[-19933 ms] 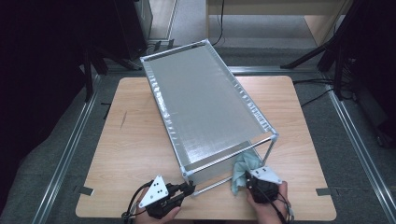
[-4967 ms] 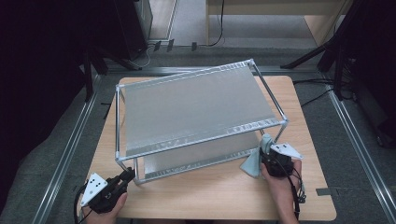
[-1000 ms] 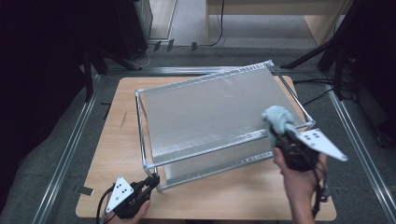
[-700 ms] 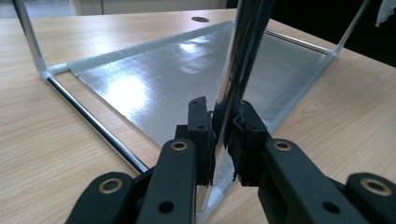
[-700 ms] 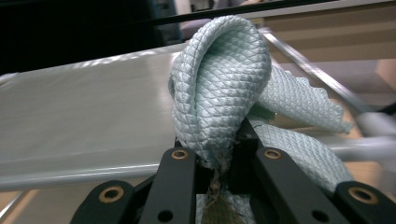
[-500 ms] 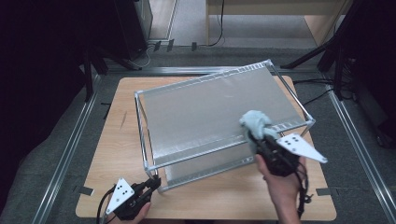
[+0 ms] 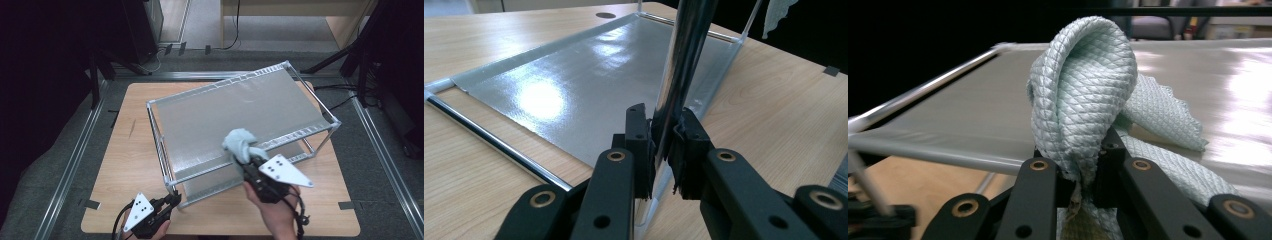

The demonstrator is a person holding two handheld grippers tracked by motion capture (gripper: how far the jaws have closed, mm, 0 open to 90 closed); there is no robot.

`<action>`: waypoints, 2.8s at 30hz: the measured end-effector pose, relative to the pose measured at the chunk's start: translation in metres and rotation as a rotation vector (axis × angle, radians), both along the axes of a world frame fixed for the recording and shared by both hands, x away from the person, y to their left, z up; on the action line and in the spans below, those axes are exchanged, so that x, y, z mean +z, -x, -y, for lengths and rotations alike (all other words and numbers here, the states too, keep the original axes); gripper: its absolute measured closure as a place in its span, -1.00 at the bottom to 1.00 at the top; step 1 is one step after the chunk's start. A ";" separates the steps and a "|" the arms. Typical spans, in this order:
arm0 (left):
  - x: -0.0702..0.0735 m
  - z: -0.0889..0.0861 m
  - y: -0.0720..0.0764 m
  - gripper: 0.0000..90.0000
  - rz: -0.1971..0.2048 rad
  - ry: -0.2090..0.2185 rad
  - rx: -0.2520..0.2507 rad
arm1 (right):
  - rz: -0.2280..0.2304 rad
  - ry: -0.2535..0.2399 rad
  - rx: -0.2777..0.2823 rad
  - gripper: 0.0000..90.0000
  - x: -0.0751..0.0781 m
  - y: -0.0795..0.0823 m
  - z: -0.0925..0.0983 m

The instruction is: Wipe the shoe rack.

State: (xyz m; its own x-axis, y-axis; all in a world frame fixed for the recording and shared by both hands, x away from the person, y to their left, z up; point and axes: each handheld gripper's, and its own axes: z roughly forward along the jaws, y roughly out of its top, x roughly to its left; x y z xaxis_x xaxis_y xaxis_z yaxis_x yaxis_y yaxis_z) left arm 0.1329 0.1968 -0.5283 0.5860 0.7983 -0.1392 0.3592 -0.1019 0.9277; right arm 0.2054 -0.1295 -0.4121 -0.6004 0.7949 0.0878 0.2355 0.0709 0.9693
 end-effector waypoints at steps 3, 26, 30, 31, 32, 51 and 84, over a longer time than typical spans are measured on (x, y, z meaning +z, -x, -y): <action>0.000 0.000 0.000 0.77 0.000 -0.001 -0.003 | -0.013 -0.038 -0.074 0.80 0.000 -0.009 0.033; -0.001 -0.003 -0.002 0.77 -0.004 0.009 -0.002 | -0.351 0.111 -0.356 0.82 -0.113 -0.078 0.126; -0.001 -0.003 -0.002 0.77 -0.005 0.009 -0.005 | -0.415 0.186 -0.400 0.69 -0.130 -0.079 0.137; -0.001 -0.003 -0.002 0.77 -0.005 0.009 -0.005 | -0.430 0.182 -0.396 0.59 -0.131 -0.079 0.142; -0.001 -0.003 -0.002 0.77 -0.004 0.008 -0.005 | -0.444 0.181 -0.395 0.47 -0.131 -0.079 0.145; -0.001 -0.004 -0.002 0.77 -0.005 0.007 -0.008 | -0.303 0.281 -0.388 -0.24 -0.116 -0.074 0.132; -0.001 -0.020 -0.001 0.76 -0.017 0.013 0.015 | -0.350 0.209 -0.433 0.75 -0.133 -0.105 0.121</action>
State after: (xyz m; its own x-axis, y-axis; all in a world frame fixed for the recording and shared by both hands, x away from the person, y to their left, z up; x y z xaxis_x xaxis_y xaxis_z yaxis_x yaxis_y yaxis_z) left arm 0.1337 0.2168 -0.5289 0.5714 0.8051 -0.1592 0.3760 -0.0844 0.9227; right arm 0.3099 -0.2508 -0.5456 -0.1813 0.9827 0.0368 0.5886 0.0785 0.8046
